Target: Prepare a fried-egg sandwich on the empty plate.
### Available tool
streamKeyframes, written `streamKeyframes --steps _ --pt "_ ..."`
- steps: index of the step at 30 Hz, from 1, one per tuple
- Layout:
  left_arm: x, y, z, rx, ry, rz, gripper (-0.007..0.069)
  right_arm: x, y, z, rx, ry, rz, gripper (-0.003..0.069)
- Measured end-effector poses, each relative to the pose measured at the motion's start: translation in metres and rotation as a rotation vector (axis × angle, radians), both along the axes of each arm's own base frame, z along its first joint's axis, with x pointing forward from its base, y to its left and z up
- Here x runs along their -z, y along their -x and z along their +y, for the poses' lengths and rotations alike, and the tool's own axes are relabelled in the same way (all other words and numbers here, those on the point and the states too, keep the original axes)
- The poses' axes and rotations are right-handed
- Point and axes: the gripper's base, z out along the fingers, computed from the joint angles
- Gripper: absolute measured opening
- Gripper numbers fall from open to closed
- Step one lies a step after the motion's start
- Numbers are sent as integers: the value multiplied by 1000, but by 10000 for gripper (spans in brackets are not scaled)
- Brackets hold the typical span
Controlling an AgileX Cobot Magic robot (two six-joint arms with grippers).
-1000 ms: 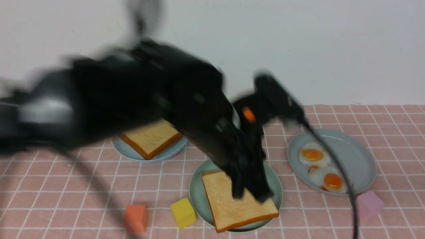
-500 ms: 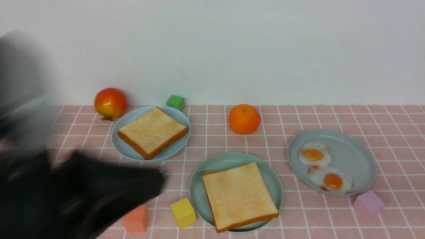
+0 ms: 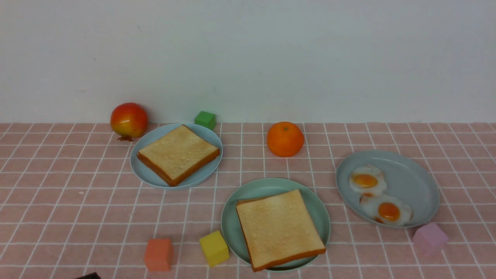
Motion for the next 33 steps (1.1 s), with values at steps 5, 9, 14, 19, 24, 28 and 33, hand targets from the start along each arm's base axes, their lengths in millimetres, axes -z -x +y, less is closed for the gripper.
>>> streamKeyframes --steps 5,9,14,19,24,28,33 --pt "5 0 -1 10 -29 25 13 1 0 0 0 5 6 11" --pt "7 1 -1 17 -44 37 13 1 0 0 1 8 10 13" --pt "9 1 -2 24 -61 51 13 3 -1 0 6 12 14 16" --pt "10 2 -2 27 -69 58 13 13 -9 -1 150 85 -17 16" --pt "10 2 -2 30 -75 63 13 58 -26 0 429 92 -121 9" --pt "10 2 -2 30 -77 64 13 118 -42 6 547 -40 -214 -1" --pt "10 2 -2 30 -77 65 13 187 -48 4 613 -78 -257 -6"
